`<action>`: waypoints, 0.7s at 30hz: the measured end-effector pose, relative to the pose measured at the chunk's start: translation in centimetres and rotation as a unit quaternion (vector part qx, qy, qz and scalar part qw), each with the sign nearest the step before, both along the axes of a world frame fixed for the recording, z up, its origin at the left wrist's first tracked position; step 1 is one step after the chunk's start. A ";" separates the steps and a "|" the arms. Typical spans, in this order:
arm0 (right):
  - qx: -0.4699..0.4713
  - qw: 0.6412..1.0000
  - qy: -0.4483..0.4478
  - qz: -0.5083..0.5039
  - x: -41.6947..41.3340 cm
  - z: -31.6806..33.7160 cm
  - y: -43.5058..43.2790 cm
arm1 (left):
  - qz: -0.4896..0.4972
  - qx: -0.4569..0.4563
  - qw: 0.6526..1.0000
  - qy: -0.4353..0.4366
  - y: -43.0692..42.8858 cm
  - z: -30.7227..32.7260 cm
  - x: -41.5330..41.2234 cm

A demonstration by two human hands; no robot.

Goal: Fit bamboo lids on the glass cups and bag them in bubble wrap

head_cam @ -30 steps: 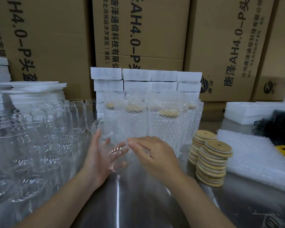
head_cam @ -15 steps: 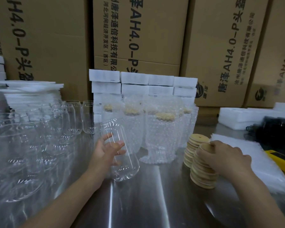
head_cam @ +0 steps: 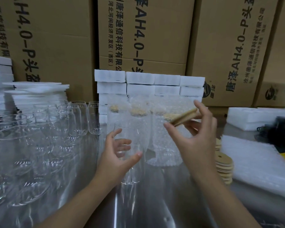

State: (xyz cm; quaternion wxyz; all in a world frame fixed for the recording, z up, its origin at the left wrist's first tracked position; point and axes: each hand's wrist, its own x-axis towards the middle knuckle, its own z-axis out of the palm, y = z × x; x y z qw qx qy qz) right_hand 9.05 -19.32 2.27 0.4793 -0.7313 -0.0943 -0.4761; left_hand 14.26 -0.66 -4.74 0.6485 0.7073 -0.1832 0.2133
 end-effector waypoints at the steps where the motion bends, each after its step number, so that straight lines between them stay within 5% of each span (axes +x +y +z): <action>1: 0.006 1.000 -0.001 0.029 0.4 -0.2 0.7 | 0.013 0.016 1.000 -0.010 0.1 0.1 -0.1; 5: 0.056 0.989 0.007 0.136 1.7 -2.0 2.7 | 0.058 0.062 0.995 -0.046 0.1 0.5 -0.5; 11: 0.128 0.982 -0.003 0.137 2.1 -3.2 2.7 | 0.105 0.137 0.980 -0.094 0.4 0.6 -0.6; 21: 0.135 0.975 -0.032 0.176 2.0 -3.0 2.7 | 0.151 0.351 0.902 -0.199 -0.6 0.6 -1.4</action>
